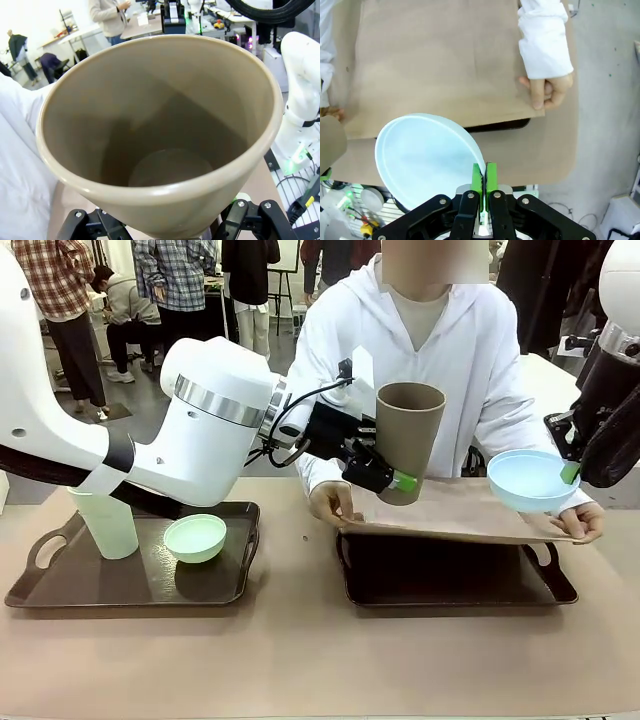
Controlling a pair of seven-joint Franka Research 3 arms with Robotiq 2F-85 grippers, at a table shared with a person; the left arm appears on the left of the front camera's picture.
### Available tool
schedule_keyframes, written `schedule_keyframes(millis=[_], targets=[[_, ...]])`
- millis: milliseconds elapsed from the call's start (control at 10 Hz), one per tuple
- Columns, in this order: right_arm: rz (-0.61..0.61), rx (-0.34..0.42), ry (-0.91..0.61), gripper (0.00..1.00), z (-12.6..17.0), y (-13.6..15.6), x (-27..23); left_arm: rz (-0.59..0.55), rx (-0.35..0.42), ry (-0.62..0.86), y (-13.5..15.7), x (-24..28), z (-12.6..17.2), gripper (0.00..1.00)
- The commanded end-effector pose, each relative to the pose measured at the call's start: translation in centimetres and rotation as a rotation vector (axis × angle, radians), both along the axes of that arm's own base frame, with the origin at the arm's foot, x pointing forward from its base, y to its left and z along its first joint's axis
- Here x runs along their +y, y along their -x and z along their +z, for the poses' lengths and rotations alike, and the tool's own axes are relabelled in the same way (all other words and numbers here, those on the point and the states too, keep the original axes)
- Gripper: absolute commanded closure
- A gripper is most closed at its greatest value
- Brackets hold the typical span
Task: Set up a tray with a mat and arrange the tableware.
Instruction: Place the Picnic Bowl and Reusable plastic cup back onto the Handle tray in front of the human's position.
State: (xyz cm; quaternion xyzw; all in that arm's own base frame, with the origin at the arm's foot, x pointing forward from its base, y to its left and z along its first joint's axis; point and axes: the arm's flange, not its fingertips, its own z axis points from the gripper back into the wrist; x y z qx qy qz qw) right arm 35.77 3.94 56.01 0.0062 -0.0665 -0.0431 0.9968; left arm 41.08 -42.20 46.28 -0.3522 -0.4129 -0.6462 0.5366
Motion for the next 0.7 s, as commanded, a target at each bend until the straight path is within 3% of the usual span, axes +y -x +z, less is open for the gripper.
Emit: schedule_keyframes(millis=[0,600], targets=[[0.001,0.004,0.002,1.00,-0.16,0.00,-0.02,-0.009,0.007,0.009,-0.14,-0.14,0.26,1.00],[0.001,0.004,0.002,1.00,-0.16,0.00,-0.02,-0.009,0.007,0.009,-0.14,-0.14,0.26,1.00]])
